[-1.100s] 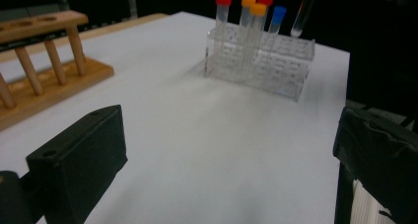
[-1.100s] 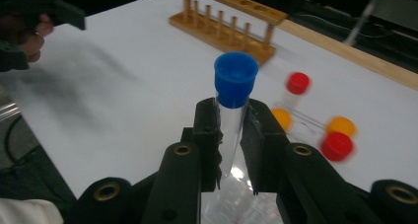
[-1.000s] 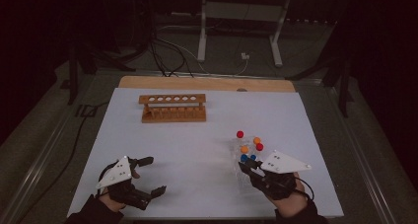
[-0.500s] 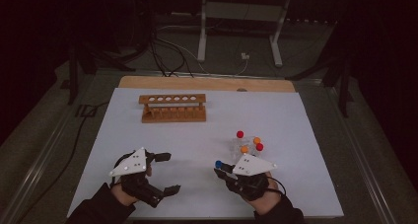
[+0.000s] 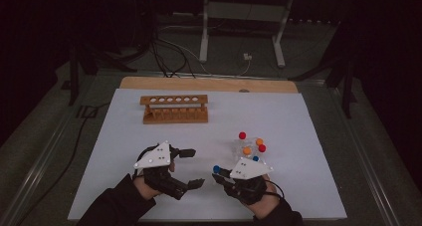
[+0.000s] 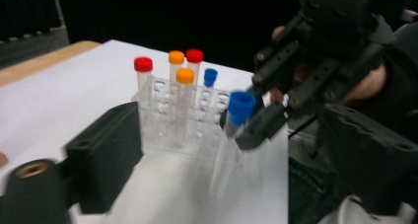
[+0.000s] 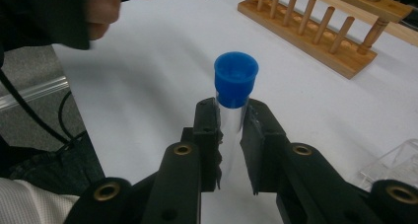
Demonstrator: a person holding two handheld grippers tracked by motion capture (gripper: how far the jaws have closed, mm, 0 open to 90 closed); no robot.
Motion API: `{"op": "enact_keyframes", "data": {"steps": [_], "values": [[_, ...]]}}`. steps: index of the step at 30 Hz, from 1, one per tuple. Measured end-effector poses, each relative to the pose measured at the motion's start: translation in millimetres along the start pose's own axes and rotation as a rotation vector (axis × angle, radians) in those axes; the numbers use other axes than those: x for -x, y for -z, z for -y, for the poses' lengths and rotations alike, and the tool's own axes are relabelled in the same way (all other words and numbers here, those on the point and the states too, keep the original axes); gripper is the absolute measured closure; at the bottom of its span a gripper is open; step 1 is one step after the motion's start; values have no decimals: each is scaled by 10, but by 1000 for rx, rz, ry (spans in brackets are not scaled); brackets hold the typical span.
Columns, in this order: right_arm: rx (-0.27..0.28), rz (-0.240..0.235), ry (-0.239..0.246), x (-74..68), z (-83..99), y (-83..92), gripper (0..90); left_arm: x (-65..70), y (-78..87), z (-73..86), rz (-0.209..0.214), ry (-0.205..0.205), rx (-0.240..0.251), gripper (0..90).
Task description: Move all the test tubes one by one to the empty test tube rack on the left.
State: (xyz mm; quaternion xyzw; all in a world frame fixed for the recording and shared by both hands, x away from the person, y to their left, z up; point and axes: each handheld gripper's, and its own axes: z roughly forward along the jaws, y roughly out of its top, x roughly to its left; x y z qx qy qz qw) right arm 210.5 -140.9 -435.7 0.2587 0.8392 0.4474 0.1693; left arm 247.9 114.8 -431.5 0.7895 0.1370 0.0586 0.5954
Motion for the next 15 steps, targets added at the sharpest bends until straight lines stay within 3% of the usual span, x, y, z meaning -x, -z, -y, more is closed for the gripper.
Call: {"op": "enact_keyframes", "data": {"steps": [15], "values": [[-1,-7,-4,-15,-12,10,771,18,-262,-83,36,-34,-1,444]]}}
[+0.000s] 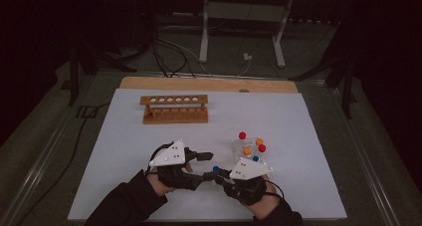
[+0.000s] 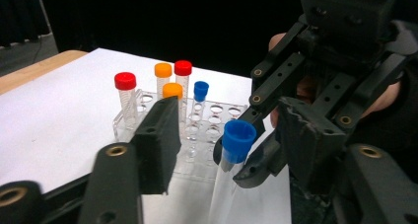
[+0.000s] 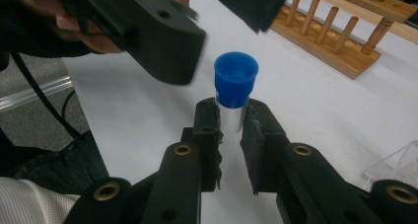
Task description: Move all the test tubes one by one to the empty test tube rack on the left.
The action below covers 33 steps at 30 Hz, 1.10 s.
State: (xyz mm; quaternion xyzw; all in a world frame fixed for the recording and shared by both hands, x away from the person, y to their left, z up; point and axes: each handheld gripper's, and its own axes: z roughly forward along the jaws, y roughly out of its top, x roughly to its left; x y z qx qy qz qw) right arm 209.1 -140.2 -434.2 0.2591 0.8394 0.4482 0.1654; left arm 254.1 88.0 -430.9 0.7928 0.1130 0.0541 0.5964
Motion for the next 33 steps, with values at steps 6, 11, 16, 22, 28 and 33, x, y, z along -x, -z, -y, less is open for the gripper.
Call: {"op": "enact_keyframes", "data": {"steps": [6,11,16,22,28,33], "values": [[2,0,-4,-1,-3,7,771,30,-85,3,-18,-34,-27,566],[4,7,-3,6,-6,15,771,41,-100,6,-18,-57,-49,652],[0,11,-4,10,-6,10,771,63,-113,-5,-9,-66,-57,755],[7,5,-14,19,-9,17,769,74,-112,-18,-19,-90,-56,773],[30,14,-41,36,-17,39,622,44,-80,-42,-28,-91,-48,777],[71,27,-65,88,-16,103,455,-38,4,-78,-52,-76,-42,777]]}}
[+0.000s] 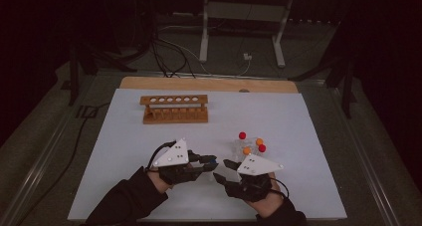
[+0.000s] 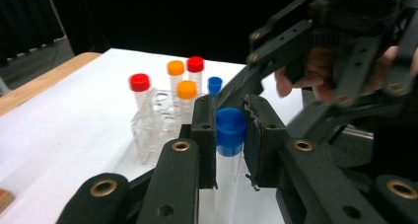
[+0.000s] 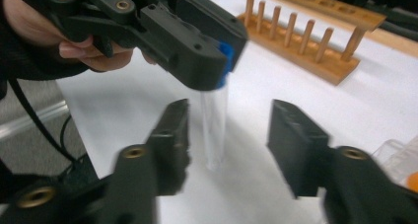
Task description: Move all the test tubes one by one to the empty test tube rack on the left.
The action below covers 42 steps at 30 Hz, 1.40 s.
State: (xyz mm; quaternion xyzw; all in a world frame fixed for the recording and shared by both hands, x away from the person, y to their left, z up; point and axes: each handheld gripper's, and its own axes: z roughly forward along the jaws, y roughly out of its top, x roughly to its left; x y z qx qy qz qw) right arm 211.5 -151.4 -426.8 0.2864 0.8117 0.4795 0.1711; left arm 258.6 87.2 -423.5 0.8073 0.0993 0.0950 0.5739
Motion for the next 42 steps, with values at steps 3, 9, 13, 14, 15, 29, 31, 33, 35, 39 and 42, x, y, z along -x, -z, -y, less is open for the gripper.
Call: {"op": "enact_keyframes", "data": {"steps": [3,9,13,14,15,29,31,33,35,39,42], "values": [[40,-3,-13,20,-13,52,374,-68,59,-45,-19,2,5,777],[90,10,-23,51,-37,130,154,-224,126,-118,-60,11,10,777],[113,3,-37,82,-34,165,74,-344,139,-146,-87,18,7,777],[112,-1,-32,82,-34,169,54,-344,139,-146,-87,18,7,777],[118,-7,-27,84,-33,172,29,-406,138,-165,-103,14,-1,777],[128,-2,-14,87,-34,210,0,-824,94,-284,-200,42,-7,777],[125,4,-7,89,-36,218,0,-852,91,-293,-210,43,-6,777],[127,6,-7,94,-38,229,0,-911,81,-312,-219,49,-2,777],[132,8,-13,95,-41,241,0,-996,64,-346,-241,46,-5,777],[139,9,-15,106,-45,260,0,-1116,51,-387,-269,69,14,777],[141,12,-14,104,-50,265,0,-1203,23,-410,-296,72,9,777]]}}
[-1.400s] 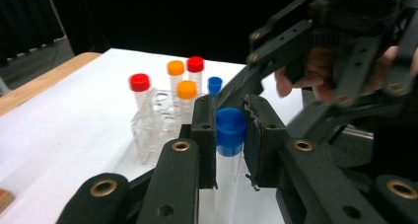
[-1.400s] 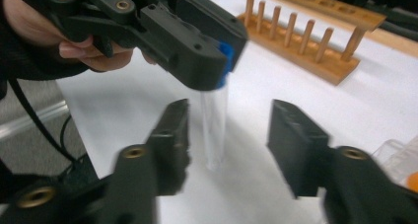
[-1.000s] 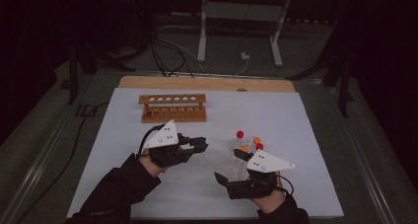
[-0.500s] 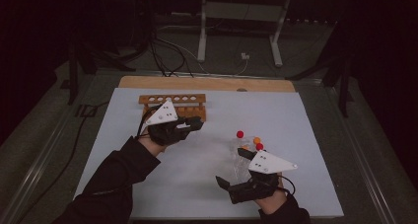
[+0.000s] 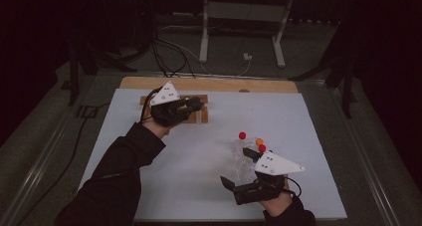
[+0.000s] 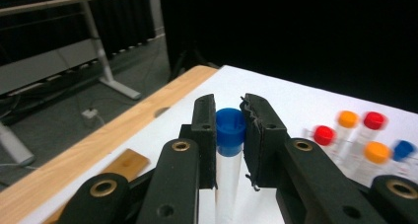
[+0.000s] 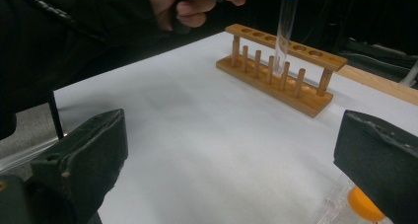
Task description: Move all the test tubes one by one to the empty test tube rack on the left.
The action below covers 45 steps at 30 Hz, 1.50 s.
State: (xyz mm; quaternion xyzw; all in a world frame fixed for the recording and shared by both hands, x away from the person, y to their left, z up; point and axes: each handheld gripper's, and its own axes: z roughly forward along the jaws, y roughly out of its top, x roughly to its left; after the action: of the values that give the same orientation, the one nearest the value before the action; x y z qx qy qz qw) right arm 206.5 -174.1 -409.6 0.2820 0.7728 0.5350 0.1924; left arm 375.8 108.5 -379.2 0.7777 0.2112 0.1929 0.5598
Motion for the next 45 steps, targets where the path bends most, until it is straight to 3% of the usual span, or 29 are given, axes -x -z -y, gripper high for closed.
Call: {"op": "enact_keyframes", "data": {"steps": [4,5,12,21,28,30,40,45], "values": [[0,-2,2,0,-6,6,0,-73,-46,-24,-17,6,-7,777],[0,-7,-7,1,-9,9,0,-129,-72,-26,-26,25,-4,777],[14,-5,-11,6,-26,39,0,-261,-153,-39,-66,30,-8,777],[18,-10,-4,-6,-39,59,0,-530,-269,-101,-157,69,8,777],[19,-12,-6,5,-42,70,0,-632,-379,-115,-208,65,22,777],[20,-13,-11,8,-43,68,0,-647,-427,-98,-225,51,12,777],[18,-21,-11,-3,-40,69,0,-798,-661,135,-276,97,-16,776],[20,-23,-18,15,-32,67,0,-804,-754,251,-261,143,-19,776]]}}
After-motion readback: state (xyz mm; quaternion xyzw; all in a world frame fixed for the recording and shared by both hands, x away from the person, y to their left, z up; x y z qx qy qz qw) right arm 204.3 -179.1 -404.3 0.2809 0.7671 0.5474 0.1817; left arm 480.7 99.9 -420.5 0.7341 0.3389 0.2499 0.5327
